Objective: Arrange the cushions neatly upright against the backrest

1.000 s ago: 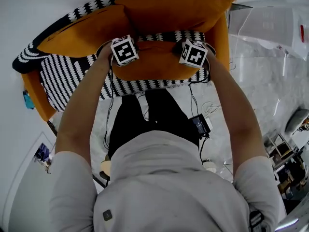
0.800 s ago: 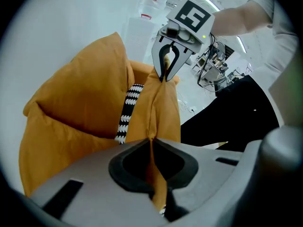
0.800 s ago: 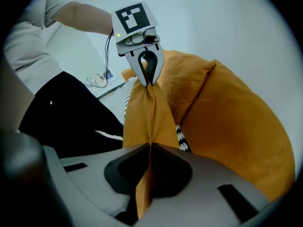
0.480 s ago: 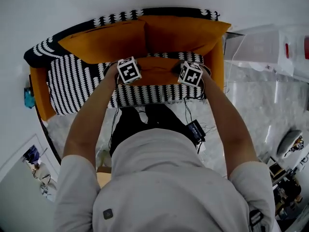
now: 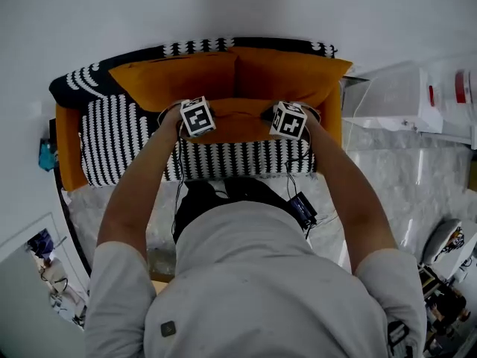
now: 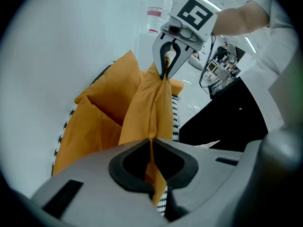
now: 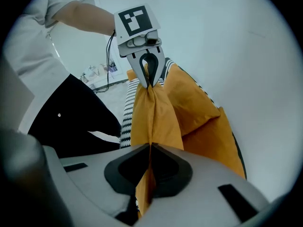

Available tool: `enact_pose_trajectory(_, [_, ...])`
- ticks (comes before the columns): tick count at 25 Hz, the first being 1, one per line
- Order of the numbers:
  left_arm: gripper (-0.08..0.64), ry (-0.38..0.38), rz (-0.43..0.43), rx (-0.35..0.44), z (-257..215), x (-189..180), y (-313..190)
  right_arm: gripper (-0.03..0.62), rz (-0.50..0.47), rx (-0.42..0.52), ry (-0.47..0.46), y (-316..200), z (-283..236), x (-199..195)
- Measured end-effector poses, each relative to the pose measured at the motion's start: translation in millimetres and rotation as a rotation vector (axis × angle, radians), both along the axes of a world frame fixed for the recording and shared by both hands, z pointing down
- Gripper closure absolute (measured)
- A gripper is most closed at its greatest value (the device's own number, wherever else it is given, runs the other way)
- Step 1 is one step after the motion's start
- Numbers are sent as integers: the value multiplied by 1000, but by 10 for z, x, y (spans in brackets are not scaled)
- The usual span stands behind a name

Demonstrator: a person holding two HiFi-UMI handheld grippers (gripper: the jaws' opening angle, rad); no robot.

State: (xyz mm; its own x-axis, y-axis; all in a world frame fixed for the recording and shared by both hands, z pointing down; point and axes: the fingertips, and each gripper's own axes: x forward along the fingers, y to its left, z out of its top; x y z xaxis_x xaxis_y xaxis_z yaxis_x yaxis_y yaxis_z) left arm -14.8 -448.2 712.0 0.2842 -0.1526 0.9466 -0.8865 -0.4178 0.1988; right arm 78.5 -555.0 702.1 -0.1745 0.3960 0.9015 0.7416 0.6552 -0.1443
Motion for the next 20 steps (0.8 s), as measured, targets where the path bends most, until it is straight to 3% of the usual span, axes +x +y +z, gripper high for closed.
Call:
enact_pose_trajectory(7, [535, -34, -11, 53, -248, -285, 359, 563, -35, 11, -10, 445, -193, -246])
enact_pose_trajectory(11, [535, -23, -35, 31, -290, -468, 821, 563, -42, 18, -20, 826, -283, -460])
enact_pose_trajectory(20, [537, -37, -4, 60, -449, -1093, 1863, 563, -18, 63, -42, 1879, -453, -1085])
